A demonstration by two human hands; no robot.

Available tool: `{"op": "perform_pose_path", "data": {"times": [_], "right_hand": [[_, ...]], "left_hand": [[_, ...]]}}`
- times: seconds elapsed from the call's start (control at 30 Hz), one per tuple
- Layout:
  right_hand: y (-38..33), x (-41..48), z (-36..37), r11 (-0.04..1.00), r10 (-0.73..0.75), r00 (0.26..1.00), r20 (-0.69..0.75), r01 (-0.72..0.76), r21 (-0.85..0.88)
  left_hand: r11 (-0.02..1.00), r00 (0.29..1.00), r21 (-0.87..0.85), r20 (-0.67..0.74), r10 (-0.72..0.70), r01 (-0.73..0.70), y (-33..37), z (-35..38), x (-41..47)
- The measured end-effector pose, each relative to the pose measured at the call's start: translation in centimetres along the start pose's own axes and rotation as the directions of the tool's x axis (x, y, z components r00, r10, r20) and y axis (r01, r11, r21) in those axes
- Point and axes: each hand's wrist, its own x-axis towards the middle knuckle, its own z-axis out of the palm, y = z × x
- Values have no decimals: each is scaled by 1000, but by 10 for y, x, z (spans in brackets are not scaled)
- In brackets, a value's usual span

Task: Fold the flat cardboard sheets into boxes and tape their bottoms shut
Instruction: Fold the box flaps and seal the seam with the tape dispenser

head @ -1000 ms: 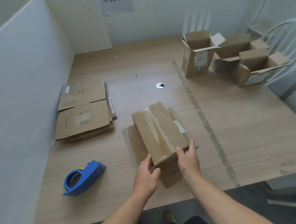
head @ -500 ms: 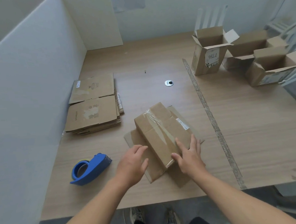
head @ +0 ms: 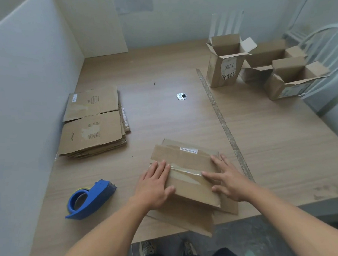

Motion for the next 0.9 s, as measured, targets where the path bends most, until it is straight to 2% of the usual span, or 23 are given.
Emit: {"op": "perform_pose_path", "data": {"times": [0.07, 0.13, 0.23, 0.33, 0.43, 0.5, 0.6, 0.7, 0.8, 0.9], "right_hand": [[-14, 0, -1, 998, 55, 997, -47, -57, -34], [-37, -1, 2, 997, 68, 985, -161, -75, -34], [-72, -3, 22, 997, -42, 941, -336, 17, -77], [-91, -1, 46, 993, -100, 932, -350, 73, -89], [-85, 8, 46, 993, -120, 907, -403, 104, -63], [-81, 16, 38, 993, -119, 912, -392, 102, -63], [-81, 30, 25, 996, -69, 936, -346, 44, -80], [-82, 44, 13, 997, 2, 949, -316, -27, -73], [-87, 46, 4, 997, 52, 947, -316, -68, -40], [-99, 37, 3, 1000, -15, 961, -275, 10, -19]], "left_hand": [[999, 999, -12, -16, -34, 34, 3, 5, 2], [999, 998, -5, -30, -48, 48, 3, 7, 5], [994, 996, -69, -25, -86, 84, 1, 4, 8], [976, 989, -166, -32, -146, 139, -5, 6, 5], [974, 990, -189, -40, -136, 126, -12, 12, -15], [978, 989, -168, -55, -134, 123, -17, 16, -30], [987, 983, -48, -96, -157, 153, -20, 16, -46], [995, 990, 25, -110, -90, 93, -16, 18, -54], [999, 992, -40, -125, -25, 21, -31, 17, -55], [982, 986, -172, -133, -105, 82, -56, 7, -42]]}}
